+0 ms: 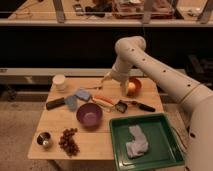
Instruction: Place banana in purple bowl
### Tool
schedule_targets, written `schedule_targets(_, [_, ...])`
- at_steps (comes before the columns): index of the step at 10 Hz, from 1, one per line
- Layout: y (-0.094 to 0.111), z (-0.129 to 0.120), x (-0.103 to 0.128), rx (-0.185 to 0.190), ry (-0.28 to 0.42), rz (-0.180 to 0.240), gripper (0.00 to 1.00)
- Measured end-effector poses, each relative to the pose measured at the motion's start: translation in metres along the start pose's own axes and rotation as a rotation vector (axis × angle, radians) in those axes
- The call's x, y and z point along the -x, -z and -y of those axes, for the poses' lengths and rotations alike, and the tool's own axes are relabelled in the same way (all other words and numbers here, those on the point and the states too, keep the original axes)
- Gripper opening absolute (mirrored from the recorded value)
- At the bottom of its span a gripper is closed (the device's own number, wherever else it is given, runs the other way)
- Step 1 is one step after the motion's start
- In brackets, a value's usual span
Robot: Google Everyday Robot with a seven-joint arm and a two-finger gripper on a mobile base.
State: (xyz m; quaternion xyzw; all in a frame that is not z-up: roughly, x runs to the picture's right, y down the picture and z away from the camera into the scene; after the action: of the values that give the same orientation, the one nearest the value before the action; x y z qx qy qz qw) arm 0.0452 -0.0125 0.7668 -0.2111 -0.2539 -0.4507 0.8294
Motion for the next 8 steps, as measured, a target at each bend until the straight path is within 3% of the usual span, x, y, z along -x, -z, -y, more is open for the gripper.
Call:
schedule_targets(3, [-0.021,0.011,0.006,-0.043,0.085,-0.001,0.8])
schedule_targets(5, [-0.037,0.02,0.012,-0.041,0.137,0.0,0.8])
schedule_targets(8, [-0.084,0.02,0.014,-0.027,0.164,0.017,0.8])
